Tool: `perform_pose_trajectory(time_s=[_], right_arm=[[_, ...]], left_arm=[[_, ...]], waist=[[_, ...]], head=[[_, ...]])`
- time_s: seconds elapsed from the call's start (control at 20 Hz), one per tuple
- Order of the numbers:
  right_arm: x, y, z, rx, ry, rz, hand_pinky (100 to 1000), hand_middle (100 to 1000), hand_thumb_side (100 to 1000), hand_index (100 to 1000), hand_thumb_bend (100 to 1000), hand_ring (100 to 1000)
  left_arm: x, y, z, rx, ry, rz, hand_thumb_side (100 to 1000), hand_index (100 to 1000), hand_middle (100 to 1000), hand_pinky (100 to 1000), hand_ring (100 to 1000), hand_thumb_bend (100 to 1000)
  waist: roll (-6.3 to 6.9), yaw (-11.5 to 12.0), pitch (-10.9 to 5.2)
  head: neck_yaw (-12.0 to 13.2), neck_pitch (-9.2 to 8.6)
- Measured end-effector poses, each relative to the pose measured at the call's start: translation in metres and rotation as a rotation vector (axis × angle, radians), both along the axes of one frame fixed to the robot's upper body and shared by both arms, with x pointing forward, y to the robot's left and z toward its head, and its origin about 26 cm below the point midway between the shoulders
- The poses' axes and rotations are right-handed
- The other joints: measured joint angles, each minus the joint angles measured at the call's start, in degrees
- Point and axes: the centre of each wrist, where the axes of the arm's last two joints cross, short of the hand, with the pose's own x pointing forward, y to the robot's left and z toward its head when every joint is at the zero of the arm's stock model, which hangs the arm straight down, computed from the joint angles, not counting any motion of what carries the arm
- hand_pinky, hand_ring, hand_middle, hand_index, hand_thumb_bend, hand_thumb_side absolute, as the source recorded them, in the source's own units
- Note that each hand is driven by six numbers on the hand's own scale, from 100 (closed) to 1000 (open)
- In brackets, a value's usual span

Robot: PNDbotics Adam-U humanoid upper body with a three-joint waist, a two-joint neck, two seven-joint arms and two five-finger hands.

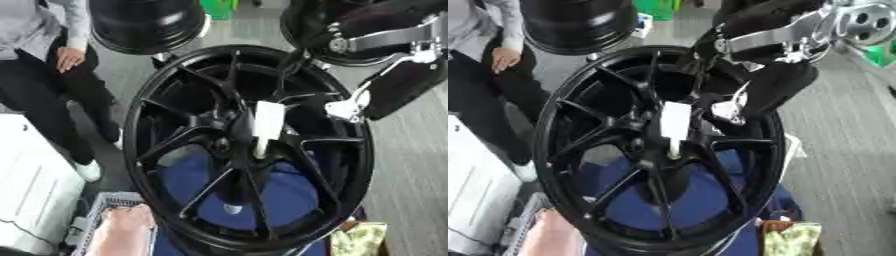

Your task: Pull the pin out of the wheel hub.

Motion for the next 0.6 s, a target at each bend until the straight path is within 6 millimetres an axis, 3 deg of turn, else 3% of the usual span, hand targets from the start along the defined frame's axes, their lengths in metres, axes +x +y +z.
perform_pose_trajectory(time_s=[0.35, 0.5, 0.6], right_arm=[[0.001, 0.008, -0.008, -0.034, 0.014, 0.009, 911, 861, 775, 972, 100, 891], [0.004, 0.012, -0.012, -0.049, 0.015, 0.005, 900, 834, 873, 980, 100, 877], [0.005, 0.015, -0.014, -0.055, 0.022, 0.000, 899, 829, 880, 977, 100, 879]], left_arm=[[0.000, -0.001, -0.001, 0.001, 0.002, -0.004, 728, 752, 750, 623, 1000, 483], [0.000, -0.001, -0.001, 0.001, 0.002, -0.005, 725, 752, 750, 623, 1000, 484], [0.000, -0.001, -0.001, 0.001, 0.002, -0.005, 720, 751, 750, 623, 1000, 487]], waist=[[-0.04, 0.3, 0.00], [-0.07, 0.3, 0.00], [-0.10, 0.3, 0.00]], head=[[0.0, 0.00], [0.0, 0.00], [0.0, 0.00]])
